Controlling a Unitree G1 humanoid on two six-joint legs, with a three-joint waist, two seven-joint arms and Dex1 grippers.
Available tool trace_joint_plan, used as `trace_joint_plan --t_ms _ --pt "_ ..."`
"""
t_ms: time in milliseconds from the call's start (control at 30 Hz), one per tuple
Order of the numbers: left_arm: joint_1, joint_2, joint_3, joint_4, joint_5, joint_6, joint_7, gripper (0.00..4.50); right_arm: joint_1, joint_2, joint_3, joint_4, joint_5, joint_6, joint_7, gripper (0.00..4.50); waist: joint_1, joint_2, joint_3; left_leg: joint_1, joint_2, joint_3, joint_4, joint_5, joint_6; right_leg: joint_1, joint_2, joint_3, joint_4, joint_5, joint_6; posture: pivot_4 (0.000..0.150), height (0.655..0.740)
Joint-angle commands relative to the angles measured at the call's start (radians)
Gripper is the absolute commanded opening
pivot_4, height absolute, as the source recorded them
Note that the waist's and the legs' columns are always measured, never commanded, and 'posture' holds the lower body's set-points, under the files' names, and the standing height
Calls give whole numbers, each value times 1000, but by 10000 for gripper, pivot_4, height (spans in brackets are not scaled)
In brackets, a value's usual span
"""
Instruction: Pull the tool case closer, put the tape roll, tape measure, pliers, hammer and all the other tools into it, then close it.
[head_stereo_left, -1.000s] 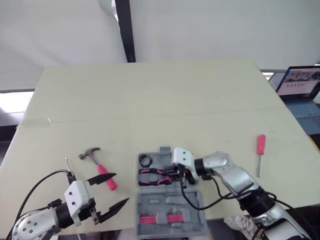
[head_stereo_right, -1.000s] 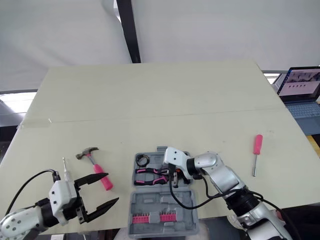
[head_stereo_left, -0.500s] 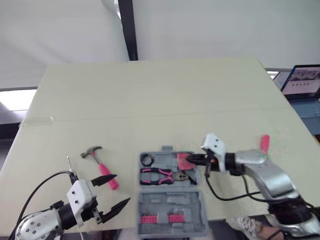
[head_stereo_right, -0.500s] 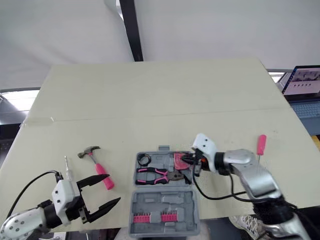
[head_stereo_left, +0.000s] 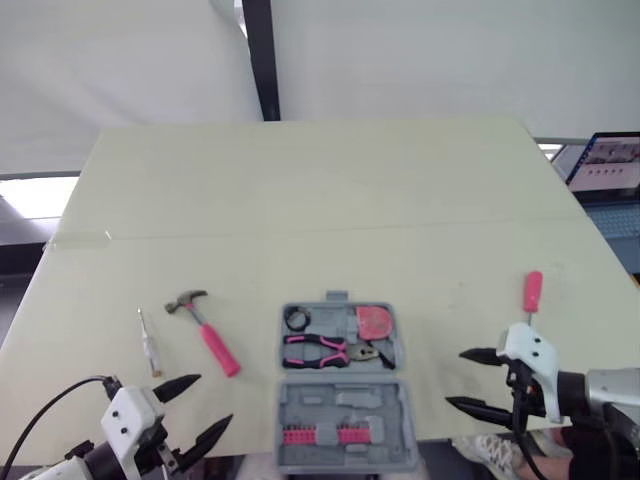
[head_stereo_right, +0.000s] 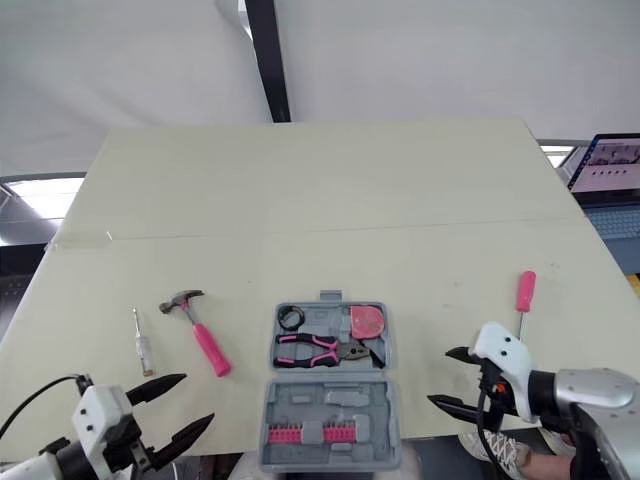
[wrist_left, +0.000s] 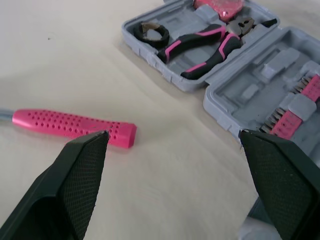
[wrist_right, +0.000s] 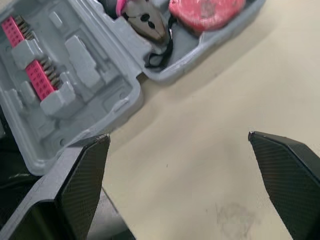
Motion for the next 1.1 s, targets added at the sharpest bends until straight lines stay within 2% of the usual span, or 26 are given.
trace_joint_plan --t_ms 33,233,333,400,467,667,867,1100 --pt "55 -13 49 -2 47 -84 -5 45000 45 13 -62 17 28 -34 19 44355 1 0 0 0 0 0 0 0 0 0 0 0 0 0 0 1500 7400" --pt "63 -8 56 17 77 -120 -15 45000 71 -2 -77 64 26 -69 30 44355 0 -1 1 0 0 0 0 0 0 0 0 0 0 0 0 1500 7400" --pt "-5 38 18 -4 41 -17 -22 45000 58 -46 -74 79 27 -12 29 44355 0 1 1 0 0 0 0 0 0 0 0 0 0 0 0 1500 7400" --pt "-101 68 -9 -18 23 47 -5 39424 35 -67 -64 86 33 13 27 39154 6 1 1 0 0 0 1 0 0 0 0 0 0 0 0 1500 7400" --pt "-188 103 -45 -22 19 110 -11 31776 8 -80 -35 89 31 21 30 31785 9 1 1 0 0 -1 2 0 0 0 0 0 1 0 0 1500 7400" --pt "-319 183 -130 -31 -4 242 -48 1087 -64 -76 44 107 11 2 19 803 -5 1 1 0 0 0 1 0 0 0 0 0 1 0 0 1500 7400" --pt "-388 221 -235 21 63 261 -63 453 -138 -62 147 125 -30 -42 9 312 -1 1 1 0 0 0 2 0 0 0 0 0 1 0 0 1500 7400" --pt "-443 173 -350 119 177 184 -19 453 -211 -42 229 137 -73 -49 -25 312 1 1 1 0 0 0 2 0 0 0 0 0 2 0 0 1500 7400"
